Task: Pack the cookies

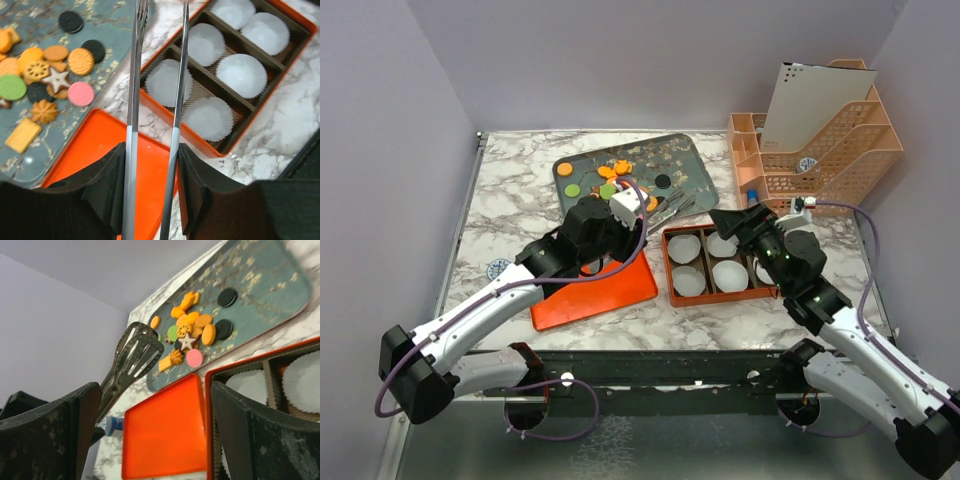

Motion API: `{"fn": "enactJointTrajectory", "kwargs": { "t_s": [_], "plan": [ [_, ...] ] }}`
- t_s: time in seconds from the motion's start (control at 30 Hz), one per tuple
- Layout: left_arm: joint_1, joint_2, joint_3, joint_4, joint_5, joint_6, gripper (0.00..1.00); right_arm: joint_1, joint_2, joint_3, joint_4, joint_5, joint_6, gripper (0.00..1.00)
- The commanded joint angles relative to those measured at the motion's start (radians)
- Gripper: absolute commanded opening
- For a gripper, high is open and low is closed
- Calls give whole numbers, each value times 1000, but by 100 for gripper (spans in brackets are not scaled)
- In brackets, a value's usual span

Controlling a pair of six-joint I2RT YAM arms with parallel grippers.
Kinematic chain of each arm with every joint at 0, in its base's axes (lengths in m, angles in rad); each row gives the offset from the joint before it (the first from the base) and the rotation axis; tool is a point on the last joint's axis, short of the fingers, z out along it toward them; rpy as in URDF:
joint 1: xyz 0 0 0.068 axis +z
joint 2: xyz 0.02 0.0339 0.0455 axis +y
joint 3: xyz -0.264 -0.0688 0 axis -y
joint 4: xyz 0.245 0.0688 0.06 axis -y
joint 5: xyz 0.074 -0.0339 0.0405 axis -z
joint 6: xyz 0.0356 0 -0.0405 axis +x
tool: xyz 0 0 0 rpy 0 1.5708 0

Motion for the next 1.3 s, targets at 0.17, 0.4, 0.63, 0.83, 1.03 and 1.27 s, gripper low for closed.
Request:
{"fn": "enactJointTrajectory", "kwargs": {
  "t_s": [0.17,0.4,0.63,0.83,1.03,1.27],
  "plan": [
    [186,76,82,-114,-137,-117,47,-3,-184,14,-186,201,-352,100],
    [207,99,94,-182,-322,-117,50,-3,-264,-70,-184,283,-479,100],
    [207,114,109,-273,-437,-137,53,-2,-358,-188,-96,321,-548,100],
    [207,168,112,-332,-422,-155,54,-3,-483,-271,-65,338,-569,100],
    [207,232,146,-364,-384,-170,55,-3,-638,-306,-90,346,-571,100],
    [208,307,200,-392,-366,-154,55,-2,-710,-310,-125,363,-566,100]
  ]
}}
